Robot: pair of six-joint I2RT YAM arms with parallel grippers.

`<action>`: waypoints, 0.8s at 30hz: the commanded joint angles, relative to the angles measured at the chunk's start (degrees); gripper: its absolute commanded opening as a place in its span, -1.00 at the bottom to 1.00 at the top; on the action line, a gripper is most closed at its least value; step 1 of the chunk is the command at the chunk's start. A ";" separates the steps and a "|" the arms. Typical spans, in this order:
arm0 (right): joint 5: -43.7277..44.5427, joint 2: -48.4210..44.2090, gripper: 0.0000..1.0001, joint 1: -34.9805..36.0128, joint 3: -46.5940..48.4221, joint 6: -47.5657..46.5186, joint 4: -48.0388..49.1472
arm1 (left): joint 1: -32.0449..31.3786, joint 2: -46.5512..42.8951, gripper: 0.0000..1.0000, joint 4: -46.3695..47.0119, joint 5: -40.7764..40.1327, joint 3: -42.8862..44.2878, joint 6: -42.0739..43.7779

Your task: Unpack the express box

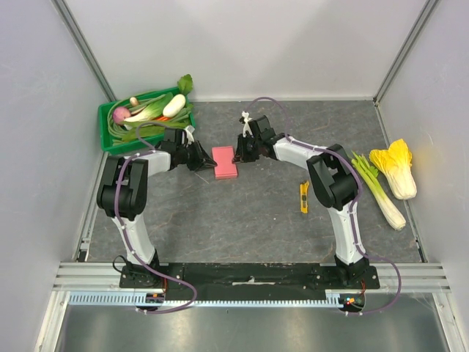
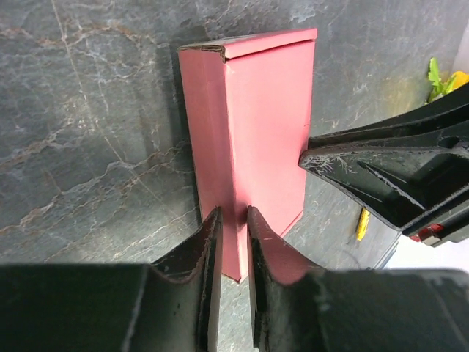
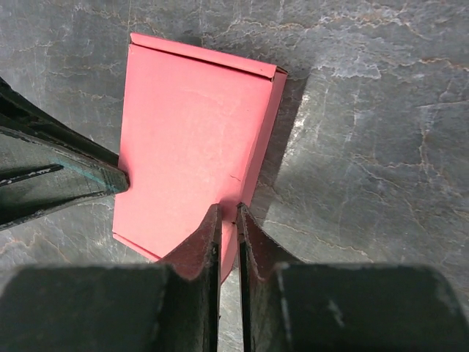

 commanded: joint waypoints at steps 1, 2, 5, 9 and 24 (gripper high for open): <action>-4.06 1.34 -0.70 0.99 -0.96 -0.14 -0.26 | -0.90 -2.84 -0.54 11.11 9.93 0.10 -3.01; -4.33 1.34 -0.69 0.90 -0.96 -0.13 -0.18 | -0.90 -3.27 -0.55 11.21 10.63 0.27 -2.49; -5.73 1.34 -0.67 0.90 -0.61 0.13 -0.09 | -1.34 -3.45 -0.55 11.21 11.61 0.53 -1.53; -6.70 1.34 -0.67 0.90 -0.87 0.65 0.18 | -1.78 -2.05 -0.55 11.30 13.54 0.97 -1.52; -9.43 1.25 -0.59 0.90 -2.89 1.45 2.55 | -4.94 -0.03 -0.55 10.07 15.39 4.92 -0.91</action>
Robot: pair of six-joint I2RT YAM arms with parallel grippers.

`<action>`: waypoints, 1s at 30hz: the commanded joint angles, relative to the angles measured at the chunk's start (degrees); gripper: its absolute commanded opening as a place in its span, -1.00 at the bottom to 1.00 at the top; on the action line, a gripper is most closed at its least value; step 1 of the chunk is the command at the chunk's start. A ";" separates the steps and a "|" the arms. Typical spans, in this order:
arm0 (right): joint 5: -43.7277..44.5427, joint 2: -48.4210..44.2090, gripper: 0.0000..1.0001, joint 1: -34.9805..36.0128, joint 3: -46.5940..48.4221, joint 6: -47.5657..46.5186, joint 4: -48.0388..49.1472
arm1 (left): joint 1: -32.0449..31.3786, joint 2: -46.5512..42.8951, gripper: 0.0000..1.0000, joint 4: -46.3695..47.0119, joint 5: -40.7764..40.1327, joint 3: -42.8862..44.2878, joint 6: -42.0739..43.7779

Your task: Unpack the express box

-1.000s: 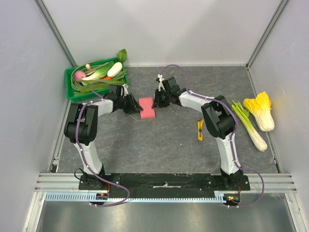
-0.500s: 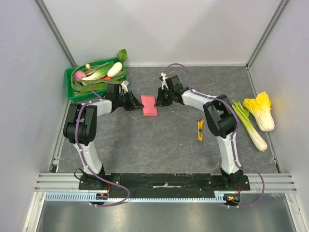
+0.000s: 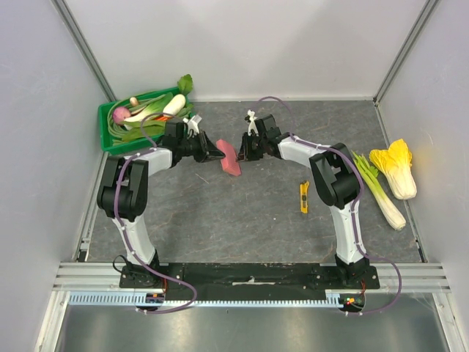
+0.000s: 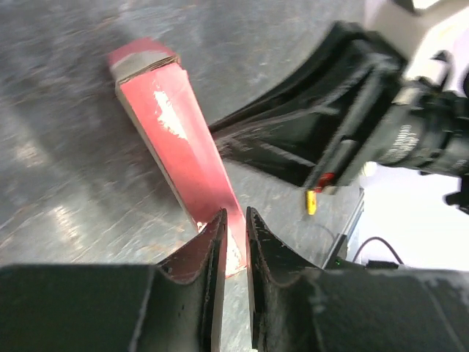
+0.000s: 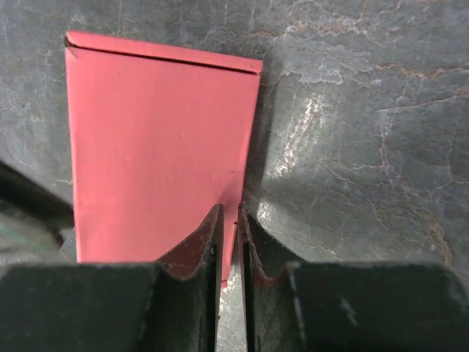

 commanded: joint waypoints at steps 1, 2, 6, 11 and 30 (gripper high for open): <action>-6.04 1.31 -0.59 3.35 -1.67 1.29 0.84 | -4.42 0.63 -0.54 2.31 4.61 3.49 -0.71; -5.95 1.31 -0.59 3.35 -1.76 1.30 1.02 | -4.51 1.15 -0.53 1.87 4.44 3.75 -0.71; -4.99 1.31 -0.60 3.09 -2.11 1.73 0.93 | -4.86 3.00 -0.53 -0.94 2.86 5.24 -0.18; -2.61 0.09 -0.58 2.30 -2.81 2.26 0.85 | -4.86 3.09 -0.53 -3.23 1.54 5.51 1.31; 9.87 -10.90 -0.13 -0.43 -0.80 2.44 -6.62 | -3.98 -6.04 -0.19 -0.68 5.06 11.40 -3.52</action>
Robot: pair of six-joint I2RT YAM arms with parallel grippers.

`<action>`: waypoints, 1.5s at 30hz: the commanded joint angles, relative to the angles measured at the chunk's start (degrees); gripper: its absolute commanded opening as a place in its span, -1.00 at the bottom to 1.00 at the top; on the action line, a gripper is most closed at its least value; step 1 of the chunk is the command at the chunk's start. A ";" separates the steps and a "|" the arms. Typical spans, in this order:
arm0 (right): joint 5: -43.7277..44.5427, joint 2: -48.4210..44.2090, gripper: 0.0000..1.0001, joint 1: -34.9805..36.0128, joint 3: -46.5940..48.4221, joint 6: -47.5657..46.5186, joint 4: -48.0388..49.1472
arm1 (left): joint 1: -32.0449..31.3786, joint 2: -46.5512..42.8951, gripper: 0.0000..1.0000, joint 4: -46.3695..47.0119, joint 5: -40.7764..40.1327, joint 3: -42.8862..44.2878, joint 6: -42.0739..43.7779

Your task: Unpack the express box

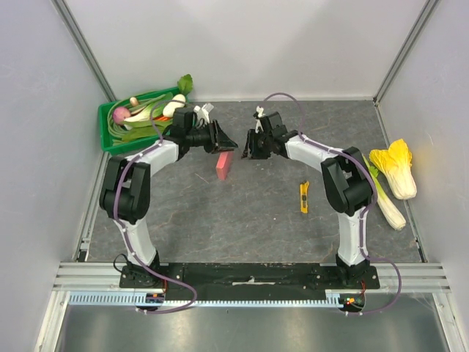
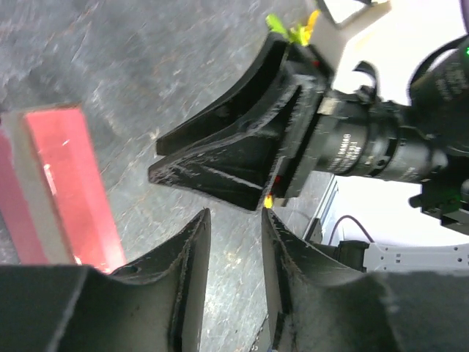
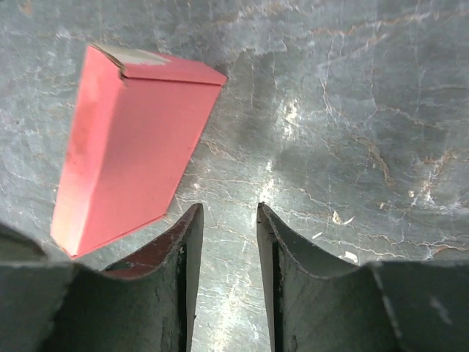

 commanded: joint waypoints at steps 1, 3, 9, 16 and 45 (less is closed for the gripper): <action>3.25 -3.84 -0.11 0.66 4.69 -0.73 -3.76 | 1.18 -6.75 -0.13 0.59 -0.25 3.49 -1.64; 5.86 -4.28 0.16 2.15 6.28 -3.01 -4.21 | 2.50 -9.46 -0.04 -1.08 -5.42 2.35 -0.77; 16.24 -3.32 0.85 7.16 13.21 -4.87 -8.95 | 4.87 -19.13 0.47 -10.83 -28.54 -1.35 4.40; 27.76 4.22 0.89 12.70 25.33 -1.18 -19.29 | 6.98 -23.62 0.99 -23.67 -45.17 -0.29 5.22; 14.10 -0.76 -0.30 9.03 6.83 2.26 -11.72 | 9.97 -23.54 0.75 -25.79 -36.65 -7.06 2.67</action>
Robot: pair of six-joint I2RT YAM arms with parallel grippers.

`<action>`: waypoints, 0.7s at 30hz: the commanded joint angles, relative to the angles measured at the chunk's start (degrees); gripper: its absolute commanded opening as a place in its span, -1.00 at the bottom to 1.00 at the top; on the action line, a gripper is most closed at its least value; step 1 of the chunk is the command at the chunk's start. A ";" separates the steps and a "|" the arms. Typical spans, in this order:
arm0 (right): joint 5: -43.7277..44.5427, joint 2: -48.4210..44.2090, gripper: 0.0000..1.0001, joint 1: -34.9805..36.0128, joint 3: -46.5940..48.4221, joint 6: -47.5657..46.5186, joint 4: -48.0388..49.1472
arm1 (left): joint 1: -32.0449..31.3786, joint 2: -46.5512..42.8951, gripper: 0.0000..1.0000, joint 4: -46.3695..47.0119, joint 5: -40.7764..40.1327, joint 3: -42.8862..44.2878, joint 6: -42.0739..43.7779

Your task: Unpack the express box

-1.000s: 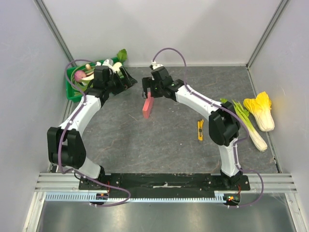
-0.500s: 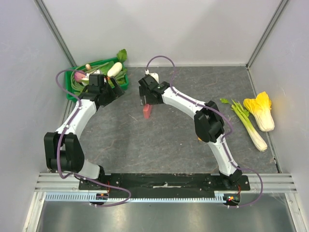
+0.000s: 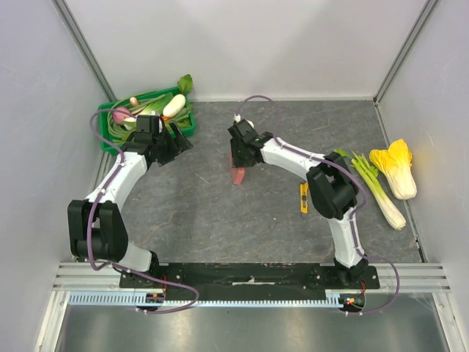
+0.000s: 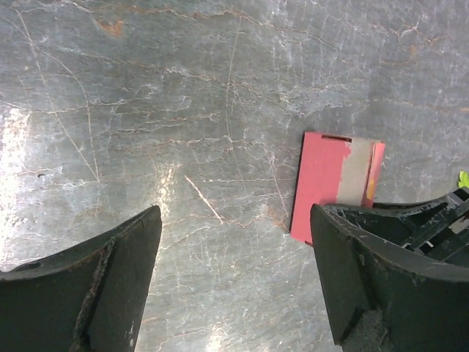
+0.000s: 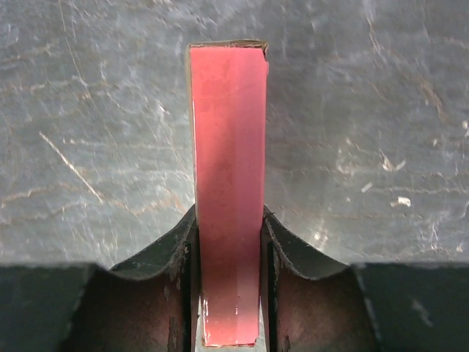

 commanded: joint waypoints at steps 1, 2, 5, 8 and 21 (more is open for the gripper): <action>-12.77 -8.56 -0.34 -4.53 -13.52 -2.24 10.08 | -0.04 0.88 0.74 2.21 3.81 0.00 -0.70; -15.93 -9.63 -0.35 -5.24 -15.48 -2.95 12.45 | -0.04 1.23 0.73 2.91 4.59 -0.44 -0.88; -26.22 -12.97 -0.36 -7.17 -21.99 -2.00 21.86 | -0.04 1.49 0.69 5.20 6.70 -1.75 -1.58; -32.82 -13.50 -0.34 -8.05 -25.60 1.34 28.72 | -0.13 1.93 0.66 7.75 8.81 -3.69 -2.46; -33.19 -11.04 0.42 -7.88 -31.23 14.19 40.89 | -0.66 3.60 0.64 8.81 11.54 -7.56 -1.58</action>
